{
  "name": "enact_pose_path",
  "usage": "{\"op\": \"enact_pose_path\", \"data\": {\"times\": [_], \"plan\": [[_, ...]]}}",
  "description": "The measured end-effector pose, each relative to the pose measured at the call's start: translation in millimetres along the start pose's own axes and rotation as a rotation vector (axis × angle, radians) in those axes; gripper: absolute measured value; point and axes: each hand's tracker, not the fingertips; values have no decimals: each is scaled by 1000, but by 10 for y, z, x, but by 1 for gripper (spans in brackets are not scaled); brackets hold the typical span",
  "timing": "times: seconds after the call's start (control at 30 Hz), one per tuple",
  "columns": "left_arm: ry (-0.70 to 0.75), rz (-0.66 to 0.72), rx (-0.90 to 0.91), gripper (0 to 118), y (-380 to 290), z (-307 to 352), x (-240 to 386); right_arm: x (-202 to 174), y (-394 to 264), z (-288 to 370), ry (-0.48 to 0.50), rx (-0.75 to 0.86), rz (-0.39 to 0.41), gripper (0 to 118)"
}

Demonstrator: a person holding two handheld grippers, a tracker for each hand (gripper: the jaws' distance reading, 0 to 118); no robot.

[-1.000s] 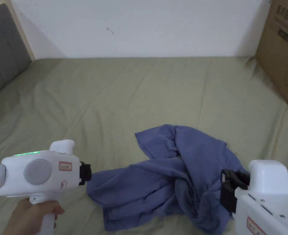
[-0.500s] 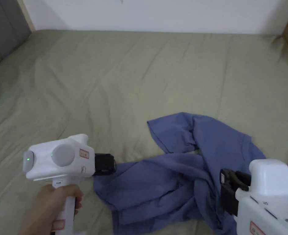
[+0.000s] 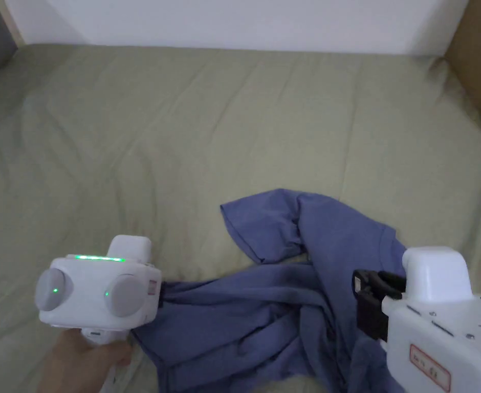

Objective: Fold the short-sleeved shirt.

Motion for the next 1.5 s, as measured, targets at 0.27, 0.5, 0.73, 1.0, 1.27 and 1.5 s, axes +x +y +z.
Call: {"op": "enact_pose_path", "data": {"times": [0.27,0.5,0.73,1.0,1.27,1.5], "plan": [[-66,17,72,2,18,357,-88,114,1001,-912,105,-65,309,27],[-105,21,57,2,-69,306,-94,169,1452,-2137,132,-240,314,112],[-110,34,21,2,-134,192,-156,165,1151,-3028,48,-460,449,80],[-111,54,18,2,-92,226,-174,270,1187,-2789,44,-419,296,1],[-22,55,129,2,102,679,-321,646,1634,-1827,81,-251,124,1],[72,99,290,2,423,1434,-695,1179,2382,-393,80,-3,-16,1]]}}
